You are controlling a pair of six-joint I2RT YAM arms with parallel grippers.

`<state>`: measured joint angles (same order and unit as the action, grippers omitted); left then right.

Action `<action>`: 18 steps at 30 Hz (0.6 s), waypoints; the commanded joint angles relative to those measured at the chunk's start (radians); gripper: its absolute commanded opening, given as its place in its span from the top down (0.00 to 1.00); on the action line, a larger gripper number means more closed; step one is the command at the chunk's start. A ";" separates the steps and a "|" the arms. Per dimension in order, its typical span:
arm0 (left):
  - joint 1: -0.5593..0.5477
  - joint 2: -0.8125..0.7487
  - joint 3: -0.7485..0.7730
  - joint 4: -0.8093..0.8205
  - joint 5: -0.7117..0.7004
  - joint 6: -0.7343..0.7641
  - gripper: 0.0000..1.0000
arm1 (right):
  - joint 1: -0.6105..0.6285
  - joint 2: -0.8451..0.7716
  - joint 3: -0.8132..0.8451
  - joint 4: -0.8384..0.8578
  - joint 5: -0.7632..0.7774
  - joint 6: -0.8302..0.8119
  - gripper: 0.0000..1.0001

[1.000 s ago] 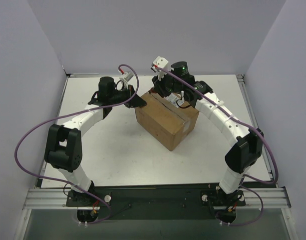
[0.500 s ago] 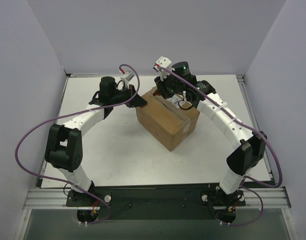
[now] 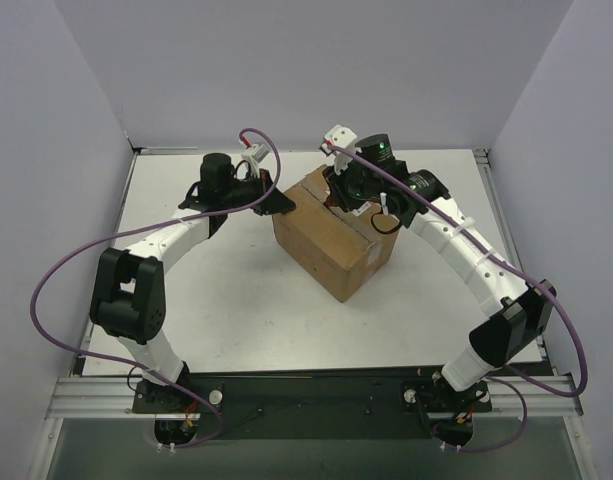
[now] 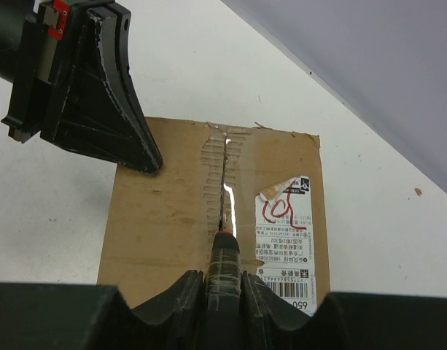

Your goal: Unpack the express box

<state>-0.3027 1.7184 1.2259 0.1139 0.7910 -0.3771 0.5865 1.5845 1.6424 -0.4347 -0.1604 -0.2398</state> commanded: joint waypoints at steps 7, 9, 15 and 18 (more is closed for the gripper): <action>-0.004 0.020 0.015 -0.069 -0.084 0.061 1.00 | 0.006 -0.107 -0.032 -0.070 0.061 0.002 1.00; -0.006 0.021 0.018 -0.072 -0.085 0.063 1.00 | 0.007 -0.116 -0.029 -0.093 0.065 0.004 1.00; -0.007 0.023 0.020 -0.074 -0.085 0.067 1.00 | 0.006 -0.153 -0.041 -0.147 0.079 0.005 1.00; -0.007 0.023 0.018 -0.074 -0.088 0.070 1.00 | 0.006 -0.167 -0.046 -0.168 0.087 0.002 1.00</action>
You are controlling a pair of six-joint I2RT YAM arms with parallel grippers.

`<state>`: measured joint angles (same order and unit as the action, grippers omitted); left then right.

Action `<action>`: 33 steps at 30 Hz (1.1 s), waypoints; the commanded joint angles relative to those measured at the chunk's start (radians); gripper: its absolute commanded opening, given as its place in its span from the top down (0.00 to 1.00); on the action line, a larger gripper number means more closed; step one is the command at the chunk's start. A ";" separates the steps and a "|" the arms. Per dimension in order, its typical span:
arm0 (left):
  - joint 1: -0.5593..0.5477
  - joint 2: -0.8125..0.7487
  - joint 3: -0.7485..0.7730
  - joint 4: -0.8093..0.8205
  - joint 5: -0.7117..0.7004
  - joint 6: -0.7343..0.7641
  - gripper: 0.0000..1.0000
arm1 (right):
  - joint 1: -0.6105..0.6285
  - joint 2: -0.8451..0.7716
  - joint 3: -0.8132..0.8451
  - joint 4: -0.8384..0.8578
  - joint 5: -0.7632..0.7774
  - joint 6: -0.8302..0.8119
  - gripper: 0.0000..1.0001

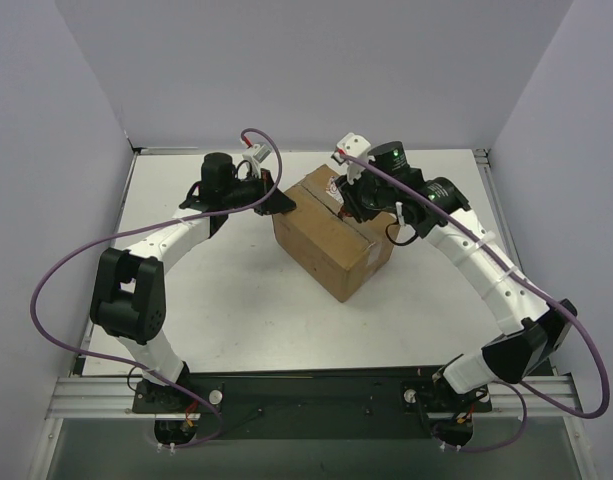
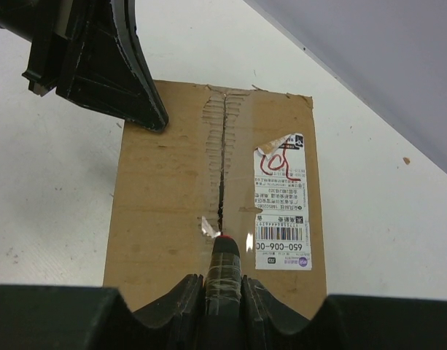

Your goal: Unpack the express box

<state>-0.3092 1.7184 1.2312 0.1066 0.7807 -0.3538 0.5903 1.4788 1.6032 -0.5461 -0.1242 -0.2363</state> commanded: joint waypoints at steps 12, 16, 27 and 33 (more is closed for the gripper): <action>-0.011 0.023 0.011 -0.077 -0.081 0.058 1.00 | -0.001 -0.100 -0.020 -0.136 0.055 -0.008 1.00; -0.013 0.026 0.010 -0.077 -0.083 0.059 1.00 | -0.003 -0.118 -0.017 -0.175 0.067 -0.009 1.00; -0.018 0.032 0.017 -0.082 -0.087 0.067 1.00 | -0.015 -0.164 -0.042 -0.245 0.080 0.000 1.00; -0.018 0.029 0.016 -0.093 -0.095 0.076 1.00 | -0.018 -0.190 -0.055 -0.317 0.060 0.020 1.00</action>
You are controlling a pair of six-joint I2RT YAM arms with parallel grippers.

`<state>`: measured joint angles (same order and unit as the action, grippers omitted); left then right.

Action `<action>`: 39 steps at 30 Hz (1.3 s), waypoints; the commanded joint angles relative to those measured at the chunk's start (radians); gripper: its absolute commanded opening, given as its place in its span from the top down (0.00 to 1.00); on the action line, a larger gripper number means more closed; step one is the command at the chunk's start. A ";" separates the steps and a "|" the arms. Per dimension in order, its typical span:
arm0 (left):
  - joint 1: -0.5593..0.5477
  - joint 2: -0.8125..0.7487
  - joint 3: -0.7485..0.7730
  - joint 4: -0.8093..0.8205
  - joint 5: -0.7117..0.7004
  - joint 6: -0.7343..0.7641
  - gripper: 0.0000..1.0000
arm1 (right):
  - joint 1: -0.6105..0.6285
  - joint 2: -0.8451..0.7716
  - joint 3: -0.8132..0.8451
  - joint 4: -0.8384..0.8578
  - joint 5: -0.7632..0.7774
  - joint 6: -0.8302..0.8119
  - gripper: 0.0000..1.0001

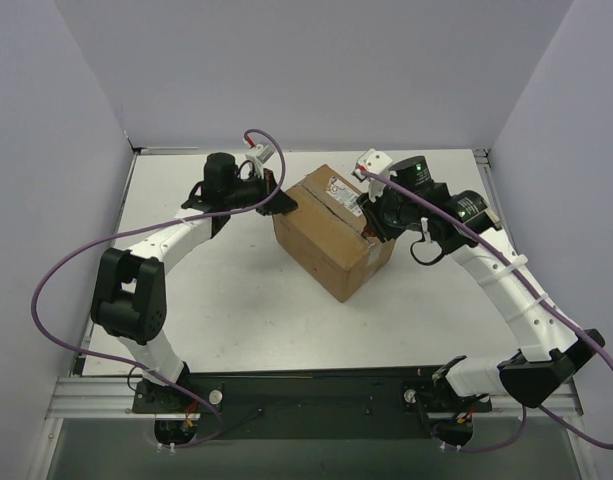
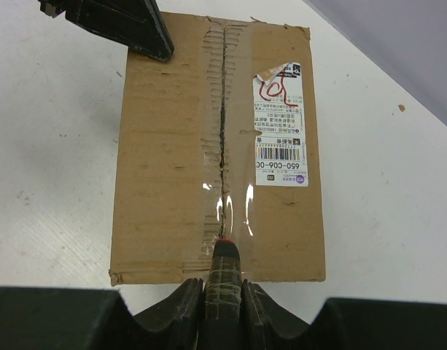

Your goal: Unpack the express box

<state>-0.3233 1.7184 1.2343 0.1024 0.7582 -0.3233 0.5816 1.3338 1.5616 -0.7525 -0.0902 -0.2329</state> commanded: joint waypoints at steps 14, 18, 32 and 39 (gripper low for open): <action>-0.003 0.032 0.010 -0.092 -0.082 0.055 1.00 | -0.029 -0.114 -0.028 -0.223 0.032 0.015 1.00; -0.013 0.032 0.014 -0.080 -0.062 0.049 1.00 | -0.029 -0.134 -0.044 -0.232 -0.003 0.026 1.00; -0.086 0.006 0.079 -0.101 -0.057 0.102 1.00 | -0.042 -0.196 -0.012 -0.381 -0.036 0.021 1.00; -0.105 0.000 0.060 -0.101 -0.060 0.102 1.00 | -0.092 -0.295 0.123 -0.495 -0.190 -0.008 1.00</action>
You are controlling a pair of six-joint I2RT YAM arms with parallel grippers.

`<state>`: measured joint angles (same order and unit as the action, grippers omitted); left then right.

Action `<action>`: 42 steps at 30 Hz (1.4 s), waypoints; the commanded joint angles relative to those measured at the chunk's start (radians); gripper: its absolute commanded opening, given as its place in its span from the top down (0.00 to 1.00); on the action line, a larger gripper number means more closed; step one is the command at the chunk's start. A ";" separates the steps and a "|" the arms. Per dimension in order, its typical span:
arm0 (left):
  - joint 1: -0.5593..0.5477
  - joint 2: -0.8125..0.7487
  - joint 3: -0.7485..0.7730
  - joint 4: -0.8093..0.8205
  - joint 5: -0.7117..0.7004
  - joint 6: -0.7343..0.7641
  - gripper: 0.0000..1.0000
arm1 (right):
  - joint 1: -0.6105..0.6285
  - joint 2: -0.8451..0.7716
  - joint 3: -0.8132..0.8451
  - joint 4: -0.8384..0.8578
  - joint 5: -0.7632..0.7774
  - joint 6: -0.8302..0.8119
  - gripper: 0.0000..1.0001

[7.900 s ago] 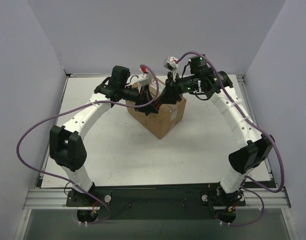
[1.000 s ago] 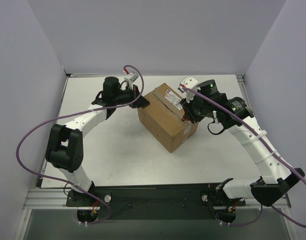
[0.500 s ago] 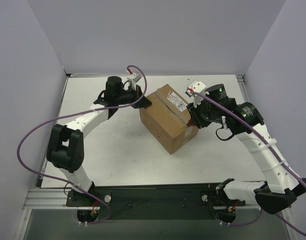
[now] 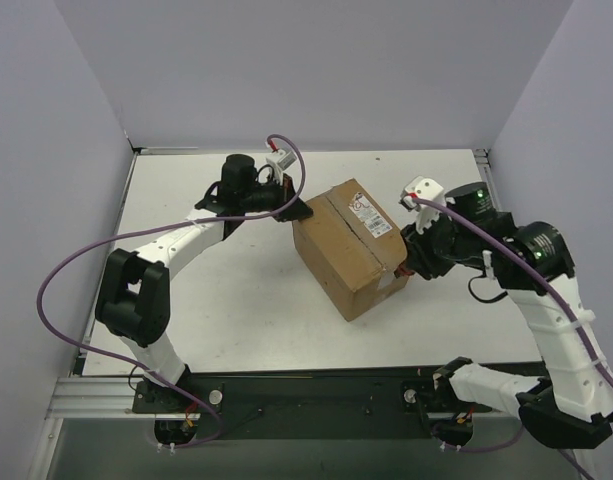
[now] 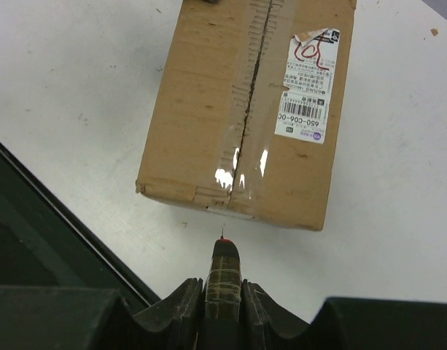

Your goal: Unpack the express box

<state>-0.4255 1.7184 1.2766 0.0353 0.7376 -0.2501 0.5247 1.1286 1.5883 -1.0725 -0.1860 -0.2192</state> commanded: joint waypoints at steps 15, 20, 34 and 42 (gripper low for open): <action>0.022 0.006 0.322 -0.121 -0.206 0.185 0.50 | -0.137 -0.182 -0.404 0.083 0.086 -0.054 1.00; 0.030 0.107 0.356 -0.172 -0.409 0.273 0.44 | -0.134 -0.057 -0.418 0.224 0.132 -0.057 1.00; 0.025 0.023 0.141 -0.210 -0.344 0.290 0.45 | -0.081 0.128 -0.398 0.446 0.151 -0.108 1.00; 0.031 -0.273 -0.149 -0.304 -0.230 0.327 0.46 | -0.035 0.276 -0.272 0.505 0.083 -0.118 1.00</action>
<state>-0.3775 1.6299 1.2110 -0.2050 0.3851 0.0490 0.4435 1.3365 1.2160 -0.6910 -0.0395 -0.3405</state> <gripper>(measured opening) 0.537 0.243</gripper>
